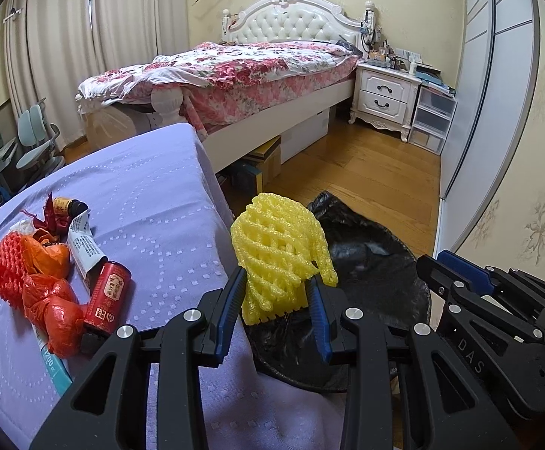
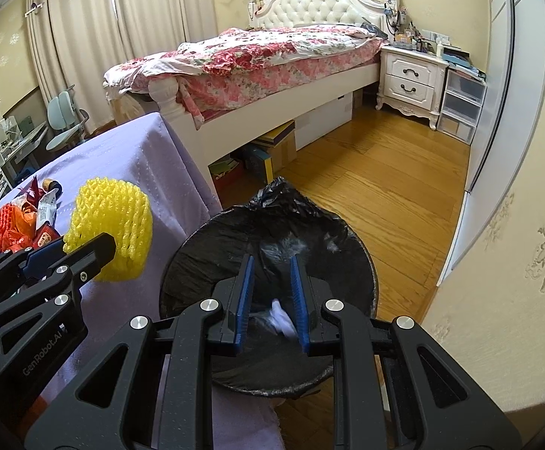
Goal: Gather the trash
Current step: 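Move the yellow foam net over the bin and open the left tool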
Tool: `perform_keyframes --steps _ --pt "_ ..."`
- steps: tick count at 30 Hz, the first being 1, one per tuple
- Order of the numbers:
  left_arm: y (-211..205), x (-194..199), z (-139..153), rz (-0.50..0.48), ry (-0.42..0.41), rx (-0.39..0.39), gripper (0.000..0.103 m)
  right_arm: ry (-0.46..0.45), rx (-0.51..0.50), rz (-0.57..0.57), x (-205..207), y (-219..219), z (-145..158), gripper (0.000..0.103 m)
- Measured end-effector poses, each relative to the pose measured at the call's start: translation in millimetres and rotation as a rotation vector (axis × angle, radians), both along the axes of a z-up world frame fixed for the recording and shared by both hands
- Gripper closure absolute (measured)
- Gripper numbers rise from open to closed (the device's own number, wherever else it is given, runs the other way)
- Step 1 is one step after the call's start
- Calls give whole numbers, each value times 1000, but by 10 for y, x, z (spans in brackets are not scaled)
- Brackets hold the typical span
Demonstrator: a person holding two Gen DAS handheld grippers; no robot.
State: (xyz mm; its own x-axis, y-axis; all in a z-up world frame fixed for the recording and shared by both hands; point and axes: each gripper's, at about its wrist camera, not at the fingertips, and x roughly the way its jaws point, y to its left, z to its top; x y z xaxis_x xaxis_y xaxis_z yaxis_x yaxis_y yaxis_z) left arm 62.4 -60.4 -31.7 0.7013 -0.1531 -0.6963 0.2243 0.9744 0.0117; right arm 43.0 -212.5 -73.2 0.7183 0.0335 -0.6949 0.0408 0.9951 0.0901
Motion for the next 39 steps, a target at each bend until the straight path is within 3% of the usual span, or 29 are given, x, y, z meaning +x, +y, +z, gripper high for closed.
perform_keyframes --steps 3,7,11,13,26,39 --pt "-14 8 -7 5 0 4 62 -1 2 -11 -11 -37 -2 83" --pt "-26 16 -8 13 -4 10 40 -4 9 -30 -25 -76 0 78" --pt "-46 13 -2 14 -11 18 29 -3 11 -49 -42 -124 -16 73" --pt "-61 12 1 10 -15 23 28 -3 14 -56 -50 -143 -20 66" --pt "71 -14 92 48 -32 19 26 -4 10 -57 -91 -109 -10 60" --pt "800 -297 83 207 6 21 26 7 10 36 -151 321 -4 59"
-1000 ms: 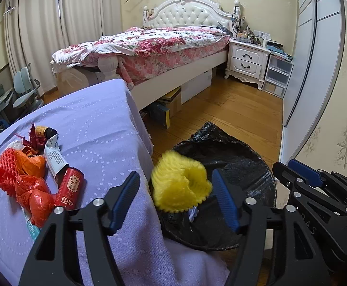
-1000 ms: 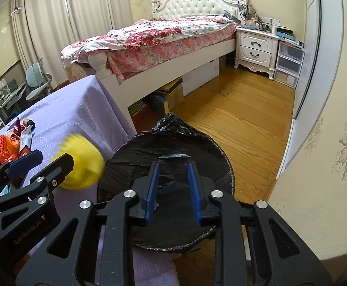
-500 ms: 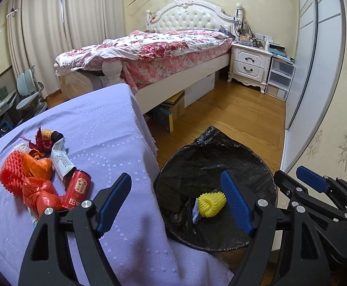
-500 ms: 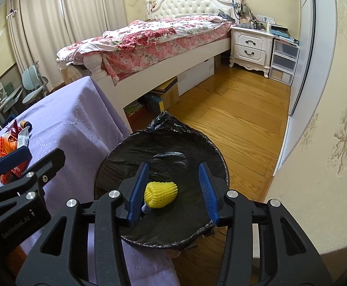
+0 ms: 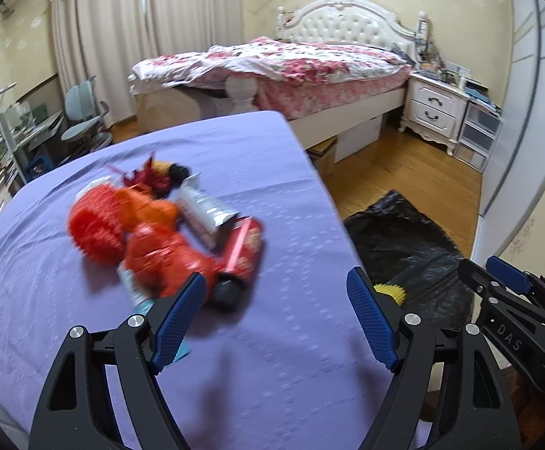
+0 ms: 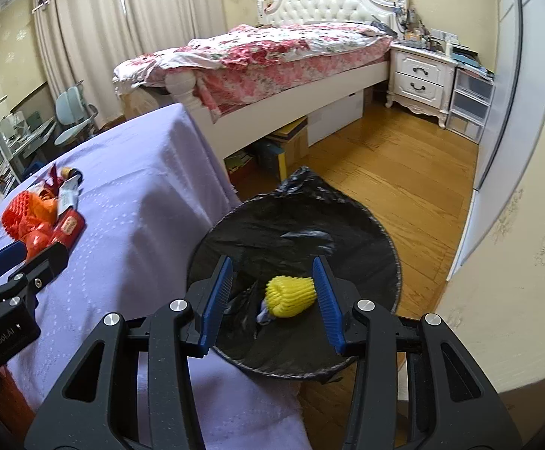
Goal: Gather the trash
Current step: 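Move the yellow foam net over the bin and open the left tool, then grasp the teal tube with the left tool while the right tool grasps the red can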
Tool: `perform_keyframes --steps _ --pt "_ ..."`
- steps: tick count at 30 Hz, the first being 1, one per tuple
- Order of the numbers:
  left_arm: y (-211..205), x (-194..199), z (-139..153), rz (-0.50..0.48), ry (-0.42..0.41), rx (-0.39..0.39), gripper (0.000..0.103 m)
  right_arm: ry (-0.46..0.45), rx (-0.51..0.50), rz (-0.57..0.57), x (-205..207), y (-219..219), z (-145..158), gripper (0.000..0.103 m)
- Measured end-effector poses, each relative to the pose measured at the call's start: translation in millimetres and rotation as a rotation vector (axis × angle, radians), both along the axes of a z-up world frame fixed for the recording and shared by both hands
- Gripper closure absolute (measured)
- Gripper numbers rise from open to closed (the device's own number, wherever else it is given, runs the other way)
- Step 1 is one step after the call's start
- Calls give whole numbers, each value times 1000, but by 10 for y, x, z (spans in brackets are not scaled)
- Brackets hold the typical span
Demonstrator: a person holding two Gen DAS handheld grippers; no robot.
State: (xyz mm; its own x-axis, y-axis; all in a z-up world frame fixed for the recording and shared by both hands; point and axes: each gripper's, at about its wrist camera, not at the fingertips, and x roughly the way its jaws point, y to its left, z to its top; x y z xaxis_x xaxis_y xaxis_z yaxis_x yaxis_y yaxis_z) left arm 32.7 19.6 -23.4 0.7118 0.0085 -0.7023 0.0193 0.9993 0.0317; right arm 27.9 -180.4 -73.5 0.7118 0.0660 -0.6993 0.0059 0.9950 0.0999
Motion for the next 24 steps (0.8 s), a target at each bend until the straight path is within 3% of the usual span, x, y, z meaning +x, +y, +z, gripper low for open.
perform_keyframes --steps 11,24 --pt "732 -181 -103 154 48 -18 26 3 -9 103 -57 458 38 59" --pt "1013 10 -264 196 160 -100 27 5 -27 173 -71 782 77 58"
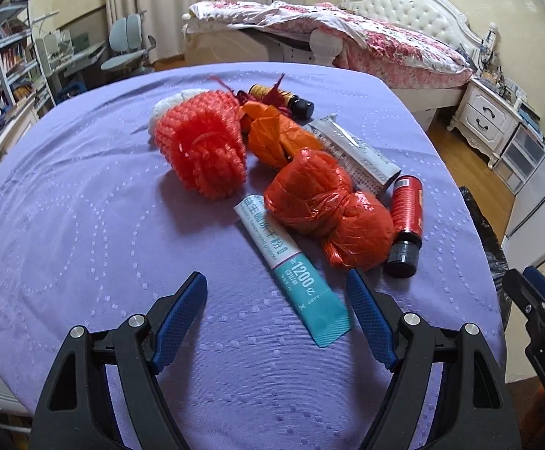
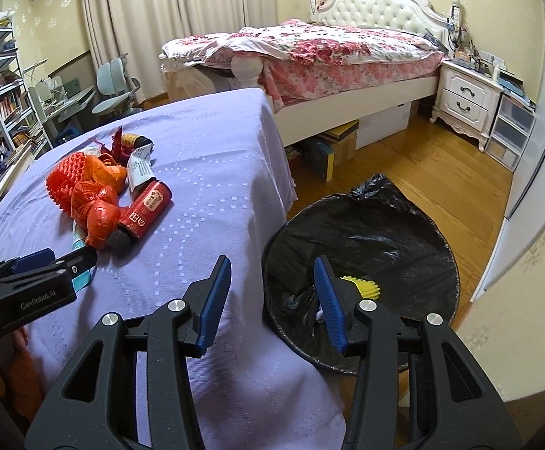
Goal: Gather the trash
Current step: 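Grasp the teal tube with the left tool while the right tool grasps the red can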
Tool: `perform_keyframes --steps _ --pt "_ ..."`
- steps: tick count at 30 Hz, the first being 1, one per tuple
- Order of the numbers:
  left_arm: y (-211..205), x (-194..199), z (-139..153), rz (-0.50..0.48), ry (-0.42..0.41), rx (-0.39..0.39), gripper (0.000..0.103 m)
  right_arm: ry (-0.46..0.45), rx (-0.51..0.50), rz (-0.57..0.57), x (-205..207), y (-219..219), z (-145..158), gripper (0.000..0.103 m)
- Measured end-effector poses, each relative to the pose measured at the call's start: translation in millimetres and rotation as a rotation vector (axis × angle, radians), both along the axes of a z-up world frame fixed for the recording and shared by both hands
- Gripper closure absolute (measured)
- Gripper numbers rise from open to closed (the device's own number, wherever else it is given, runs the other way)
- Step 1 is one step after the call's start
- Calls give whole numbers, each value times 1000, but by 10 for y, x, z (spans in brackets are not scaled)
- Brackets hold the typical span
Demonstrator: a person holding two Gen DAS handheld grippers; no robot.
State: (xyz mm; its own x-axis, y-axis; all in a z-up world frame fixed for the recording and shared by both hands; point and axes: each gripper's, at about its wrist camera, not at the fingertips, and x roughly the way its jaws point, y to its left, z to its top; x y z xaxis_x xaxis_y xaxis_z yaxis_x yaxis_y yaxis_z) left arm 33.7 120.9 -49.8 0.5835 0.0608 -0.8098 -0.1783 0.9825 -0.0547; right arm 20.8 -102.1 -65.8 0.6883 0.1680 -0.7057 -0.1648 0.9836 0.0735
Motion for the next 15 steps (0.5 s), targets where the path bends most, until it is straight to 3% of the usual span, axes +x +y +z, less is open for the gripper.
perform_keyframes --steps 9,15 --pt "205 -204 3 11 -6 39 40 10 7 13 8 60 -25 57" --pt "178 -83 20 -20 -25 31 51 19 11 25 13 118 -40 57"
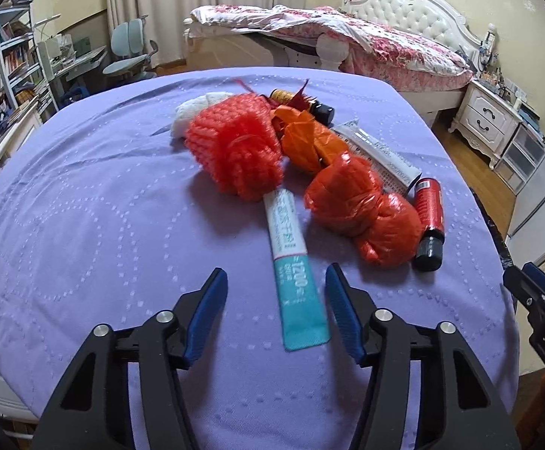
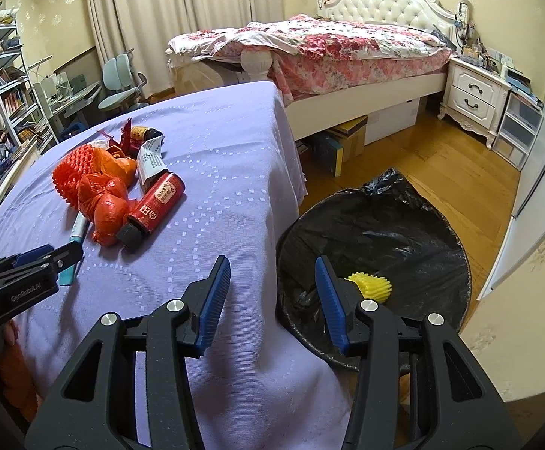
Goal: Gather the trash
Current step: 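Grasp the teal tube with the left tool while the right tool grasps the red can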
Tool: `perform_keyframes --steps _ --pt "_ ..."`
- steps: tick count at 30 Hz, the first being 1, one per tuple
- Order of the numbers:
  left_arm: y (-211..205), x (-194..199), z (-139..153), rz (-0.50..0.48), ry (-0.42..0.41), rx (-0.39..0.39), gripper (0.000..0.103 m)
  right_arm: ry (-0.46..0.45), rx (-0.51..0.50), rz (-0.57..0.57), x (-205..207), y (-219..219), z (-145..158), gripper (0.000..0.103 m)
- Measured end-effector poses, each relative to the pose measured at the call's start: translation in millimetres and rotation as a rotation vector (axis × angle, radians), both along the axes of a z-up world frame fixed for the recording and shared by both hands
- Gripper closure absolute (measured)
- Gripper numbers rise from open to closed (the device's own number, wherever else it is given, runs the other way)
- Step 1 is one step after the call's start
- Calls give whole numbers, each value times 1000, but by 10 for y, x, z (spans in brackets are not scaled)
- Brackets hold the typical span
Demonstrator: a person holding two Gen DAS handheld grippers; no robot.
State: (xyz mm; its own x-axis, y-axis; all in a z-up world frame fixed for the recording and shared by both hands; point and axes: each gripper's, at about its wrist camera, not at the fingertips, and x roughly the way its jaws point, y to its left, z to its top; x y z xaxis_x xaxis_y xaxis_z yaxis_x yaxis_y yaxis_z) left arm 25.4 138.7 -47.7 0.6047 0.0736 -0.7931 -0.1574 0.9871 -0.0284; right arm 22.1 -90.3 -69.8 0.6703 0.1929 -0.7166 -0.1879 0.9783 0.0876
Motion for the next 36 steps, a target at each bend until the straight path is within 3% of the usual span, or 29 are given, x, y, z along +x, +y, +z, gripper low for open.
perform_keyframes --steps 7,24,34,36 --pt "2 0 -8 -38 -21 14 79 -6 -11 37 -17 154 32 57" --pt "285 -149 20 -3 -57 31 80 -14 4 108 264 727 160 56" --pt "456 -164 -3 24 -58 -4 80 38 -37 118 362 902 36 57" --pt "457 -163 0 23 -60 -7 80 43 -31 117 363 893 28 61"
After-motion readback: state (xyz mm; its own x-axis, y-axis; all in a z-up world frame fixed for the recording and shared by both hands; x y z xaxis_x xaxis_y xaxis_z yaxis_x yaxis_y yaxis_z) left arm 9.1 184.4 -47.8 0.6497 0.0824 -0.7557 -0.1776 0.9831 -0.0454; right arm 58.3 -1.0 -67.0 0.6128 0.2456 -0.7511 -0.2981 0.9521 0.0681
